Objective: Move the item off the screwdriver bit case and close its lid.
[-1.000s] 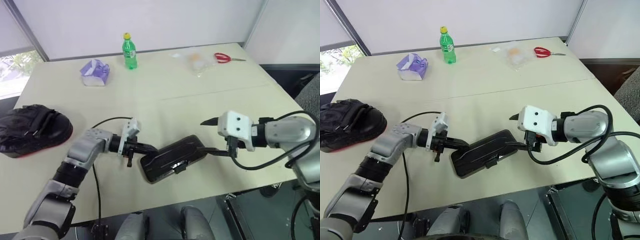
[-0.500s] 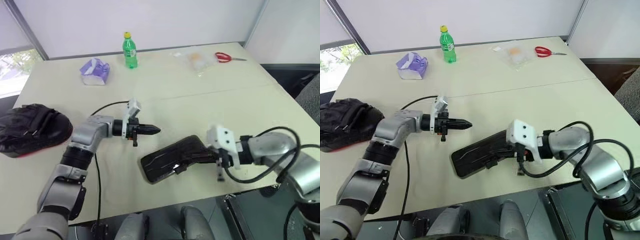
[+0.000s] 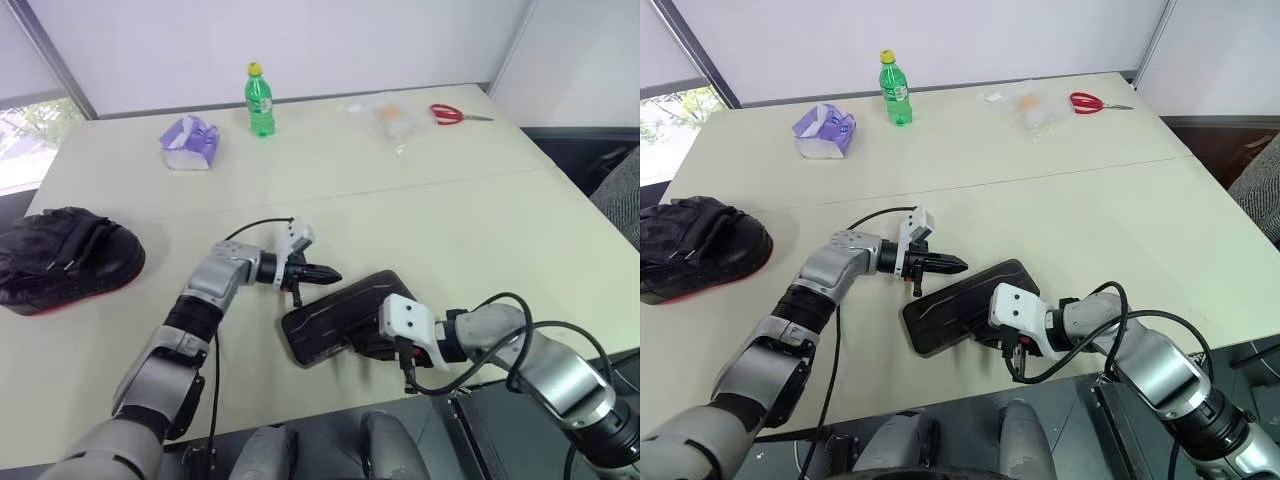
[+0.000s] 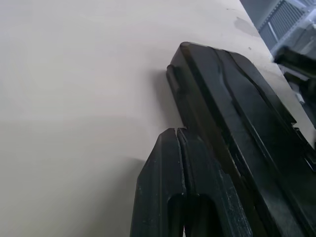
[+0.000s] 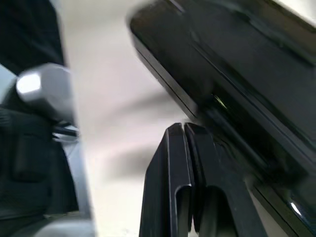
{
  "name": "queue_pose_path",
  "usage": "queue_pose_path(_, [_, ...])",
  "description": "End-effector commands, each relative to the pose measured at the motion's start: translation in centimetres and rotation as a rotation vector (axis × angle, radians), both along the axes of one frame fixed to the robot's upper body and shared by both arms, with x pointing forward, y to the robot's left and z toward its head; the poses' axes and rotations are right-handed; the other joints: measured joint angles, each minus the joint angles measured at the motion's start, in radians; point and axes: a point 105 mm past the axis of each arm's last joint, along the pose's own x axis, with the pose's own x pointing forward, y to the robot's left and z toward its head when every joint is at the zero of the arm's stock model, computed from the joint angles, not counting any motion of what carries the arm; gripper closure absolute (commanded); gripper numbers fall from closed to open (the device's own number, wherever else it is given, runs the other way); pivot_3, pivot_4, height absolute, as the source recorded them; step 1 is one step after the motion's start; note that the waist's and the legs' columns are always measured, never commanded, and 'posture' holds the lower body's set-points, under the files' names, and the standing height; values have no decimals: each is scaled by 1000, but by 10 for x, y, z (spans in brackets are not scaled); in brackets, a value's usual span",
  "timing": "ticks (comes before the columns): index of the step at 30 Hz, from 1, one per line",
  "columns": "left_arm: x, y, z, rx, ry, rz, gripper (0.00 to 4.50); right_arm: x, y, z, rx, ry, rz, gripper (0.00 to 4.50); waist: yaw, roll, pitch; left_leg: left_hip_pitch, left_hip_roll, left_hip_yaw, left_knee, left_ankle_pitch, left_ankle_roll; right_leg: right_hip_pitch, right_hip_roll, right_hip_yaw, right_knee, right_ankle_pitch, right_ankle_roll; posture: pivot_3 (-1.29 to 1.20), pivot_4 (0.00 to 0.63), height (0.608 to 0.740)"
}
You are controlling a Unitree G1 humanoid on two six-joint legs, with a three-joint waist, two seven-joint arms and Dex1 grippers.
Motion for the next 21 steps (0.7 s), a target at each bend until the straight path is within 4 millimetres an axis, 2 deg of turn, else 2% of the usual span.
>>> queue_pose_path(1, [-5,-6,2,2,-32,-43,4500,5,-3,2,-22,-60,-6,4466,0,0,0,0,0,0,0,0,0,0,0,0,0,0,0,0,150,740])
queue_pose_path(14, [-17,-17,-33,66,-4,-89,4500,24,-9,-4,-60,-144,-80,4466,0,0,0,4,0,0,0,0,0,3,0,0,0,0,0,0,150,740])
queue_pose_path(18, [-21,-17,-44,94,8,-109,4500,36,-12,-4,-72,-191,-132,4466,-1,-1,-3,8,0,0,0,0,1,7,0,0,0,0,0,0,150,740])
queue_pose_path(21, [-24,-18,-52,104,26,-121,4500,54,-12,0,-62,-269,-217,4466,-3,-4,-10,11,1,-1,0,-2,3,10,1,0,0,0,0,0,150,740])
